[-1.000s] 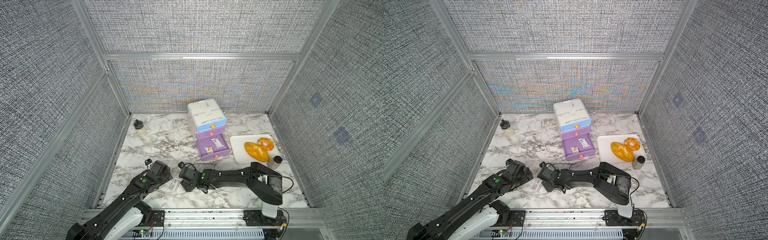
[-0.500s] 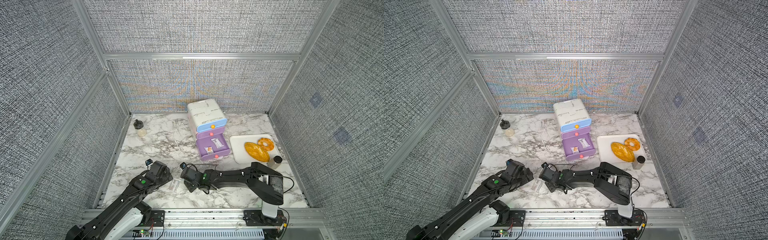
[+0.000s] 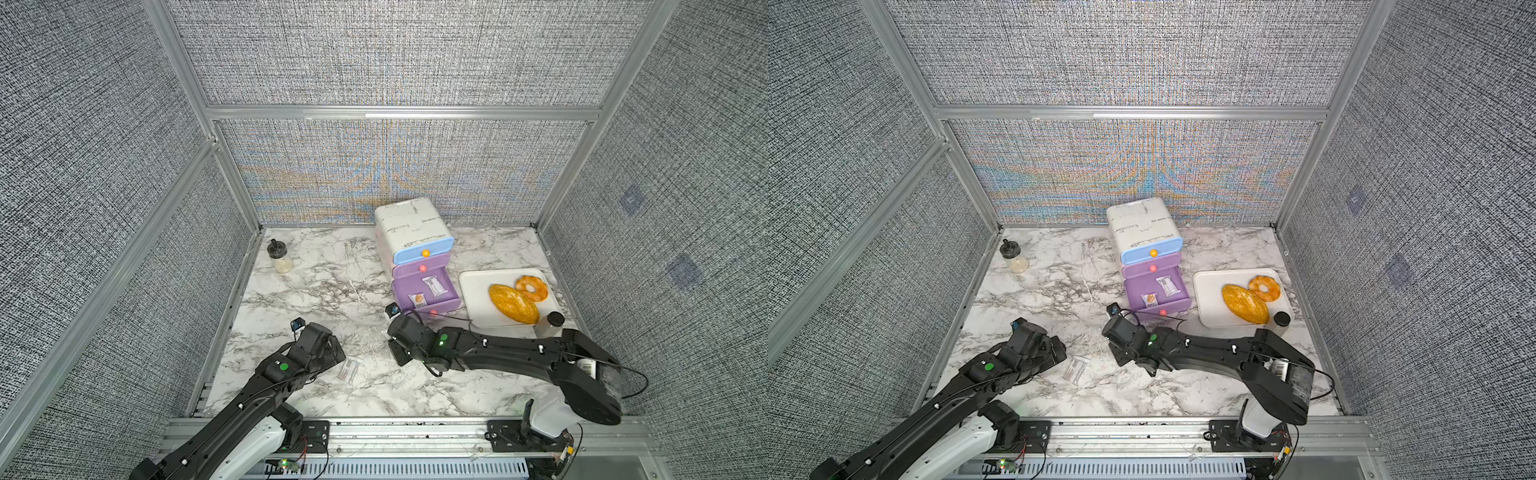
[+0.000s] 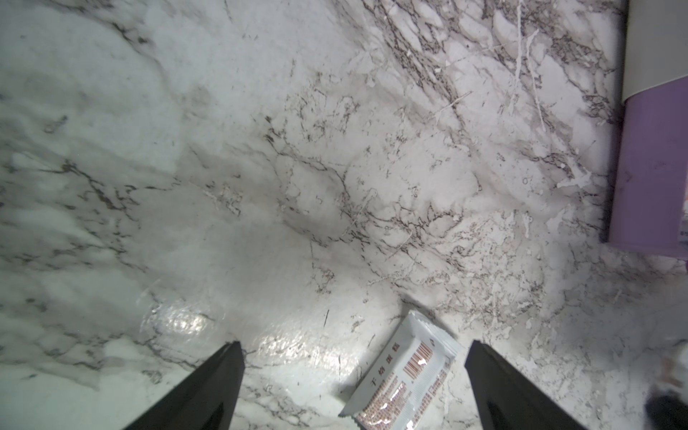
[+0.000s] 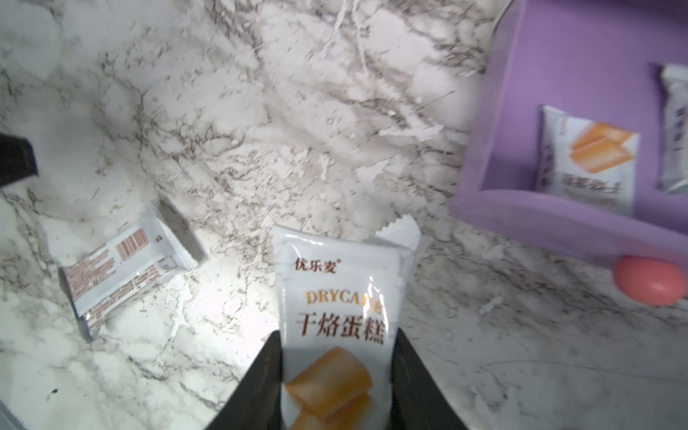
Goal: Place the cookies into the drawer by color
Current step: Place the cookie in the drawer.
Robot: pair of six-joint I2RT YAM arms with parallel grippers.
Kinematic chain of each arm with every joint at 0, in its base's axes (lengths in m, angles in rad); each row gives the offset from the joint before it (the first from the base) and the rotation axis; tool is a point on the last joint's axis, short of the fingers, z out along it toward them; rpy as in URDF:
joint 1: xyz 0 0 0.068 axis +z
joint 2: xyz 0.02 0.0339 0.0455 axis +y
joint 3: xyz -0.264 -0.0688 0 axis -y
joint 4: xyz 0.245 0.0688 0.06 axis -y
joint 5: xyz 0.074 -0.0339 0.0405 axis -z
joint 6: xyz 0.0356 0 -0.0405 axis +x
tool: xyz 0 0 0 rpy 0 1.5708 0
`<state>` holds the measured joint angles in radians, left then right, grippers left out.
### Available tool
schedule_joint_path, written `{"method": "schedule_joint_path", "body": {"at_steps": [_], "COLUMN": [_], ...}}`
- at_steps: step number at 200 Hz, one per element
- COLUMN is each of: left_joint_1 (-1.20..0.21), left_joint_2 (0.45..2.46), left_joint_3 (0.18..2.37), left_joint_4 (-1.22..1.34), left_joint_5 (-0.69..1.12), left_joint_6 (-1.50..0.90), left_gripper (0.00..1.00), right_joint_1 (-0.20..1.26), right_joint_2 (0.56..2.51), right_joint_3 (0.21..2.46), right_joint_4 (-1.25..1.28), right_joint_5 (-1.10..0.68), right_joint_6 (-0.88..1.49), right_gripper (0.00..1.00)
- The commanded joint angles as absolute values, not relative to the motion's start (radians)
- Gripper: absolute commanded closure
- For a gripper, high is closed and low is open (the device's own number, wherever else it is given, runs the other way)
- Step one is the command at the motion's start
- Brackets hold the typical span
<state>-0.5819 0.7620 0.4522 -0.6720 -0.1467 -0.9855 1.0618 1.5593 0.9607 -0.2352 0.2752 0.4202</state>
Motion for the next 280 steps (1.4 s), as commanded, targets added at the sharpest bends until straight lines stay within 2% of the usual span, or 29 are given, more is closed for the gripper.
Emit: {"method": "schedule_joint_path", "body": {"at_steps": [1, 51, 115, 147, 180, 217, 224, 234, 250, 280], "left_joint_1": [-0.581, -0.581, -0.581, -0.581, -0.581, -0.583, -0.583, -0.586, -0.595, -0.625], "left_joint_2": [0.764, 0.779, 0.791, 0.805, 0.81, 0.827, 0.831, 0.84, 0.857, 0.887], "left_joint_3": [0.447, 0.445, 0.448, 0.443, 0.437, 0.441, 0.443, 0.449, 0.453, 0.457], "left_joint_4": [-0.659, -0.636, -0.621, -0.607, -0.597, -0.589, -0.592, -0.597, -0.597, -0.584], "left_joint_5": [-0.132, -0.095, -0.054, -0.037, -0.035, -0.024, -0.026, -0.031, -0.028, -0.03], "left_joint_6": [-0.973, -0.946, -0.905, -0.904, -0.903, -0.904, -0.904, -0.905, -0.908, -0.915], "left_gripper": [0.01, 0.01, 0.01, 0.01, 0.01, 0.01, 0.01, 0.01, 0.01, 0.01], "right_joint_1": [0.994, 0.747, 0.478, 0.435, 0.443, 0.468, 0.473, 0.478, 0.483, 0.485], "right_joint_2": [1.497, 1.382, 1.447, 1.541, 1.597, 1.667, 1.675, 1.677, 1.655, 1.591], "right_joint_3": [0.942, 0.911, 0.974, 1.04, 1.055, 1.073, 1.075, 1.073, 1.055, 1.018], "right_joint_4": [-0.236, -0.211, -0.161, -0.145, -0.056, 0.008, 0.013, 0.021, 0.036, 0.042], "right_joint_5": [0.259, 0.154, -0.026, -0.106, -0.286, -0.317, -0.316, -0.31, -0.287, -0.275], "right_joint_6": [0.385, 0.328, 0.271, 0.256, 0.301, 0.345, 0.35, 0.356, 0.365, 0.365], "right_gripper": [0.64, 0.64, 0.64, 0.64, 0.64, 0.64, 0.61, 0.49, 0.36, 0.31]}}
